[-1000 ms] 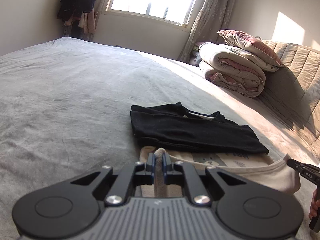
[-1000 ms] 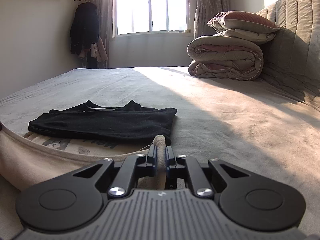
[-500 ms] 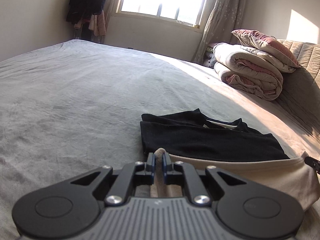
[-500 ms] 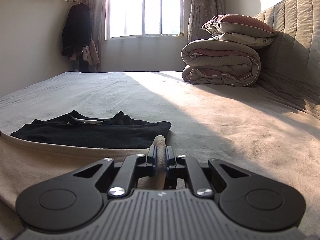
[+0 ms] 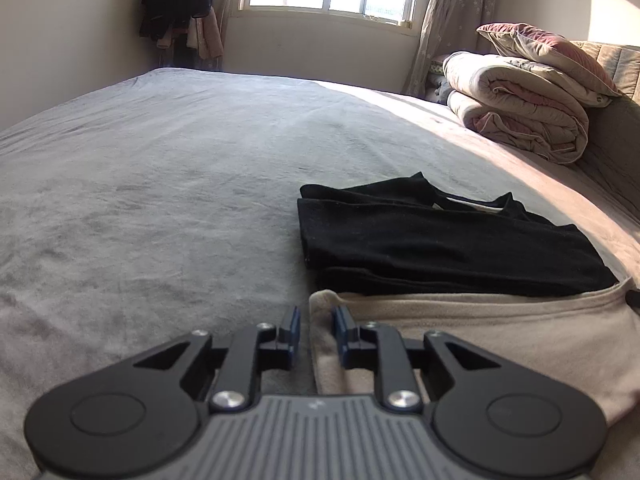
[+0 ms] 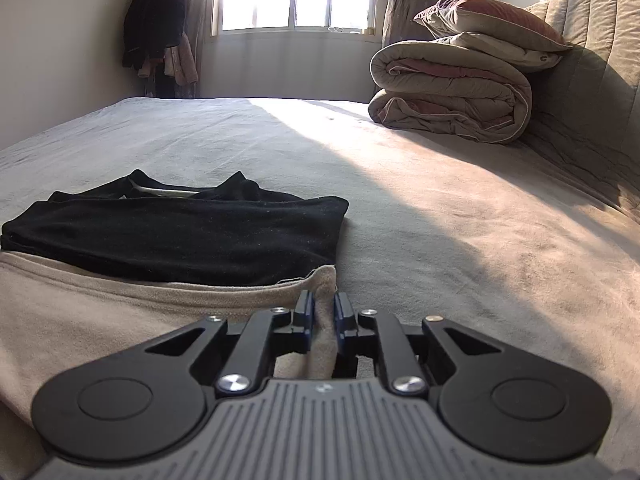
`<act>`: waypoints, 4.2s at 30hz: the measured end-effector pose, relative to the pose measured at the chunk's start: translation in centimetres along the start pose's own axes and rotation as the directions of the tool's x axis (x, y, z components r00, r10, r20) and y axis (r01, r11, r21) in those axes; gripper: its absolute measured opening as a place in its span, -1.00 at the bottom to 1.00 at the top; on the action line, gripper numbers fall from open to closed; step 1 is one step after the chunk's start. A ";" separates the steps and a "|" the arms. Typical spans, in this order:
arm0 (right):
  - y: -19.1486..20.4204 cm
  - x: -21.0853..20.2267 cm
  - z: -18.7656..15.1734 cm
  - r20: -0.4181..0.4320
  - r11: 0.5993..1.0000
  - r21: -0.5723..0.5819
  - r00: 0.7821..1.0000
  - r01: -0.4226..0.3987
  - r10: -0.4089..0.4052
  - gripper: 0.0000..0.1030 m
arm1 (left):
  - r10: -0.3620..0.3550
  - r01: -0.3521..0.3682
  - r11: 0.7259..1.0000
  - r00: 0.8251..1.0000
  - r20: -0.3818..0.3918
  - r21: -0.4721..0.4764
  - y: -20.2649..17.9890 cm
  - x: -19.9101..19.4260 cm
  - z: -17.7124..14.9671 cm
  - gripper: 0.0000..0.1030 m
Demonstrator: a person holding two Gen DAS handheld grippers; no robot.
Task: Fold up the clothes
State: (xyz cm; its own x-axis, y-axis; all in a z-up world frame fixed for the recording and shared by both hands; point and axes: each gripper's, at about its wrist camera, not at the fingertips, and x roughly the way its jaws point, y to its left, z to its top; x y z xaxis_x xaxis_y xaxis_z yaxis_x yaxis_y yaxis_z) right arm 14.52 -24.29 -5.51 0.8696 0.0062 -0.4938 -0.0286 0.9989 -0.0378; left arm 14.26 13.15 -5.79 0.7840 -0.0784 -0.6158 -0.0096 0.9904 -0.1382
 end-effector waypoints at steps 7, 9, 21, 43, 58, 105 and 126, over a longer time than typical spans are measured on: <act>-3.1 -2.8 0.5 -0.062 0.976 0.193 0.991 -0.105 0.119 -0.13 | -0.123 0.095 0.982 0.978 -0.171 -0.162 2.7 -2.3 0.6 -0.18; -3.9 -3.4 0.4 -0.095 0.956 0.261 0.982 -0.135 0.164 -0.13 | -0.166 0.119 0.971 0.959 -0.229 -0.206 3.3 -2.4 0.1 -0.18; -7.2 -6.3 -2.2 -0.226 0.800 0.588 0.926 -0.117 0.302 -0.13 | -0.301 0.139 0.899 0.885 -0.355 -0.416 6.1 -4.3 -2.2 -0.18; -7.3 -4.1 -6.3 -0.008 0.401 0.908 0.953 -0.119 0.302 -0.67 | -0.242 0.079 0.596 0.966 -0.086 -0.799 3.5 -2.2 -7.4 -0.82; -7.1 -8.0 -5.4 0.005 0.358 0.929 0.967 -0.098 0.253 -0.77 | -0.209 0.035 0.589 0.972 -0.111 -0.807 5.0 -4.9 -5.1 -0.90; -1.7 -10.8 -2.7 -0.098 0.877 0.475 0.987 -0.068 0.130 -0.10 | -0.157 0.061 0.918 0.963 -0.217 -0.393 5.4 -5.8 -4.0 -0.25; 0.5 -9.2 -5.7 0.013 0.961 0.274 0.999 0.028 -0.033 -0.82 | 0.019 -0.017 0.990 1.000 0.013 -0.137 2.5 -7.1 -6.8 -0.70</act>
State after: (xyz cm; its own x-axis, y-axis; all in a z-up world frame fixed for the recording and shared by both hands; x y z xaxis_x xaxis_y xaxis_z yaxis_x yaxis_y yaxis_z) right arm 3.72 -24.13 -5.98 0.8764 -0.0259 -0.4809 0.1316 0.9734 0.1875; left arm 4.45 15.41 -7.08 0.7914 -0.0580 -0.6085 -0.1077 0.9667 -0.2323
